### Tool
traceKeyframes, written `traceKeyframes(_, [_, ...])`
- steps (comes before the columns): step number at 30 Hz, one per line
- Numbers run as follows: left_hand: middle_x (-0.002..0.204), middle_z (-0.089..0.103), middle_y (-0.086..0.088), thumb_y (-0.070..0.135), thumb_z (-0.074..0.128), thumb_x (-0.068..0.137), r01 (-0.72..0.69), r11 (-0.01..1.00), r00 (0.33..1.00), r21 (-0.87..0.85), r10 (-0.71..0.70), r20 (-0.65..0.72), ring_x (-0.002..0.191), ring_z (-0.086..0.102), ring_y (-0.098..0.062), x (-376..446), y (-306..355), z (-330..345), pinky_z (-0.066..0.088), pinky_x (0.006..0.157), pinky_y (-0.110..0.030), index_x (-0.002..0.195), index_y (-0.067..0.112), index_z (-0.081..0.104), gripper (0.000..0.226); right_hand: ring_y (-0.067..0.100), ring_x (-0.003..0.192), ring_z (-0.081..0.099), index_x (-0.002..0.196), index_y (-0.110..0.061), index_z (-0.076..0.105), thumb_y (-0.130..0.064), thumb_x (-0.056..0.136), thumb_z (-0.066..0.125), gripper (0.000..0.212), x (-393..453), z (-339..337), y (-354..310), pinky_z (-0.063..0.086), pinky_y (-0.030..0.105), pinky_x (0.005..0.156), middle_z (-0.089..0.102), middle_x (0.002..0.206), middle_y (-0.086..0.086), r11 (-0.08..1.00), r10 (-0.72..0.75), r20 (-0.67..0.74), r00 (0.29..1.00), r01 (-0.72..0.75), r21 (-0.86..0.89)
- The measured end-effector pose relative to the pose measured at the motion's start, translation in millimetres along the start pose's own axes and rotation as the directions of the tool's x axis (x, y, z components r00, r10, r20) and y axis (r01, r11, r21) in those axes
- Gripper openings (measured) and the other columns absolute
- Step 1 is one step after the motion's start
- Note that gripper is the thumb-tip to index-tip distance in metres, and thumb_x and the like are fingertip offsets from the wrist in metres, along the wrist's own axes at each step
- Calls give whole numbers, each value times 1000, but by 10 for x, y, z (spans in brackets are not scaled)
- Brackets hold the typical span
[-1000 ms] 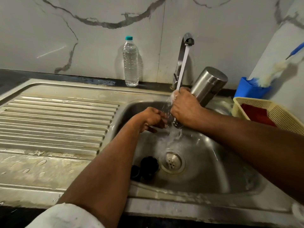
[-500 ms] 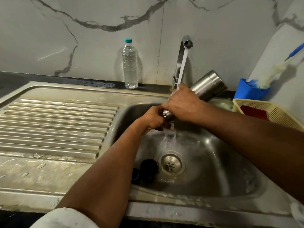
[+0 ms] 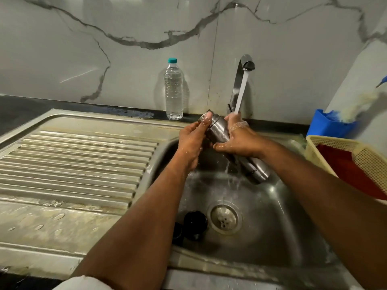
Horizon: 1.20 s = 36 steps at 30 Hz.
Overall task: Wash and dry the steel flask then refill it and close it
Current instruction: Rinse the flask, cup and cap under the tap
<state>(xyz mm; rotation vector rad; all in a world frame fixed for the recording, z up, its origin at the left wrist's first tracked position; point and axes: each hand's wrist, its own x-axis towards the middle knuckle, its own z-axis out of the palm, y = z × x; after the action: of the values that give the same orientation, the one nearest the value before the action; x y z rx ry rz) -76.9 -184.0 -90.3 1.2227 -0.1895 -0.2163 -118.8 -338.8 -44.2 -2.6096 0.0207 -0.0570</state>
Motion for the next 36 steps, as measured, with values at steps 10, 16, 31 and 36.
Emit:
traceKeyframes(10, [103,73,-9,36,76,95,-220,975,965,-11,216,-148,101,71,-27,98,404,166,60,94,-45,98,19,70,19,14,90,68,132,-30,50,-48,60,97,88,-353,222,263,59,21,57,61,110,-5,903,144,-30,989,-119,414])
traceKeyframes(16, [102,71,-11,16,76,93,-133,965,981,-225,160,106,93,70,-28,118,512,188,63,83,-45,113,12,64,23,27,86,73,120,-11,57,-4,75,87,54,-367,250,209,65,45,76,71,105,17,642,25,261,965,-216,736])
traceKeyframes(31, [107,66,-7,34,92,75,-164,986,890,-6,145,-432,98,68,-26,541,376,721,59,94,-50,105,37,56,47,22,86,72,124,-20,57,-37,50,101,87,-82,561,349,65,39,63,69,111,4,827,405,-317,857,-197,526])
traceKeyframes(36, [116,62,-6,24,91,78,-212,958,893,-192,110,-437,102,66,-26,352,434,506,60,91,-49,103,41,53,48,28,89,76,150,-18,40,3,60,94,107,-52,425,377,66,40,71,62,122,12,440,417,75,906,-273,855])
